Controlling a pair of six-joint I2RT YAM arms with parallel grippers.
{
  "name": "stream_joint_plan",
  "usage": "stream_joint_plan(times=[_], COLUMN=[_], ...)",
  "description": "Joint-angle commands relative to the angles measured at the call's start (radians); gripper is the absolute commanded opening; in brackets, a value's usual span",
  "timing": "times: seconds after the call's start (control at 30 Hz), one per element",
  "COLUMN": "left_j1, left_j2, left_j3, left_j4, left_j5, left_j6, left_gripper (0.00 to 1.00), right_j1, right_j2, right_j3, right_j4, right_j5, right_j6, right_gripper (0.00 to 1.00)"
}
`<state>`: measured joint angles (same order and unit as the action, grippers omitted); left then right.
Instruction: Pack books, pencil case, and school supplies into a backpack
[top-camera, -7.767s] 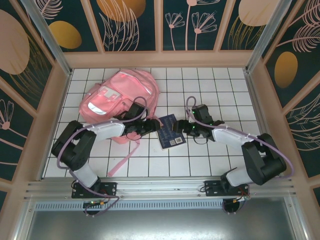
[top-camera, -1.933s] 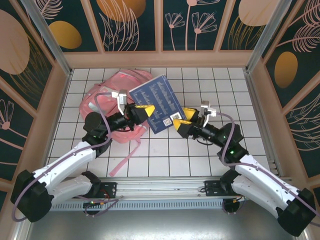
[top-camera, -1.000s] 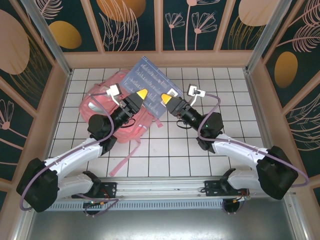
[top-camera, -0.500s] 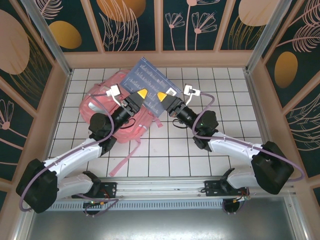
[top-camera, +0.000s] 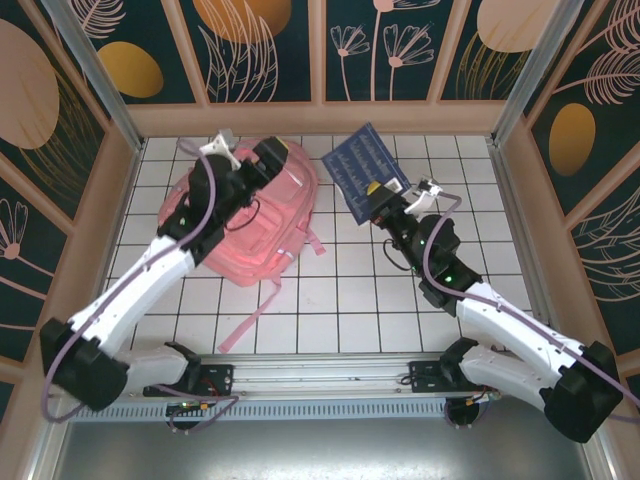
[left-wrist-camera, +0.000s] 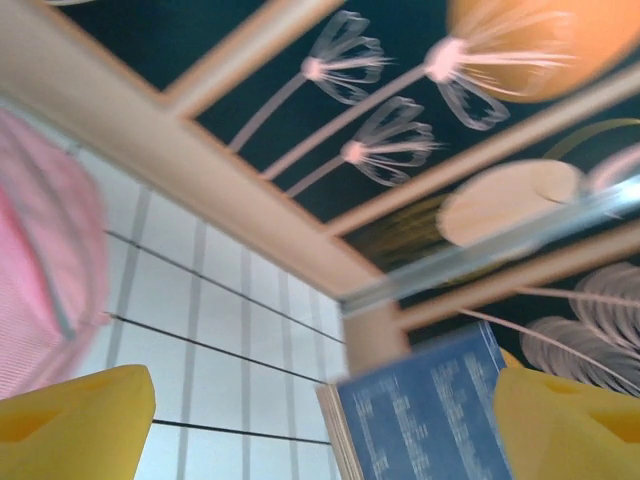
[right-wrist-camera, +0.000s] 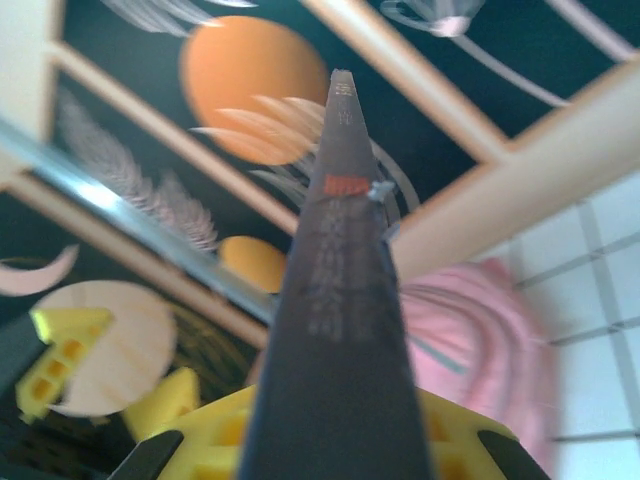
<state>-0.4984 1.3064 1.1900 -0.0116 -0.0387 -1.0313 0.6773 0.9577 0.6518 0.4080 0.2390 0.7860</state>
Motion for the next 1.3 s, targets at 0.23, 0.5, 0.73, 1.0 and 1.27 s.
stream_joint_plan(times=[0.23, 0.5, 0.73, 1.0, 1.27], left_j1=[0.157, 0.178, 0.194, 0.202, 0.203], left_j2=[0.382, 0.614, 0.714, 0.776, 0.846], left_j3=[0.291, 0.459, 0.539, 0.576, 0.636], left_j4=[-0.268, -0.247, -0.269, -0.281, -0.266], left_j5=[0.135, 0.200, 0.168, 0.166, 0.186], left_j6=[-0.076, -0.066, -0.053, -0.059, -0.026], left_gripper=[0.81, 0.73, 0.71, 0.66, 0.57], right_j1=[-0.079, -0.125, -0.158, -0.179, -0.179], right_j2=[-0.115, -0.184, -0.202, -0.196, -0.178], right_j3=[-0.047, -0.084, -0.099, -0.103, -0.116], right_j4=[-0.194, -0.214, -0.211, -0.205, -0.187], right_j5=[0.102, 0.085, 0.071, 0.057, 0.043], right_j6=[0.041, 0.030, 0.030, 0.041, 0.050], right_gripper=[0.00, 0.00, 0.00, 0.00, 0.00])
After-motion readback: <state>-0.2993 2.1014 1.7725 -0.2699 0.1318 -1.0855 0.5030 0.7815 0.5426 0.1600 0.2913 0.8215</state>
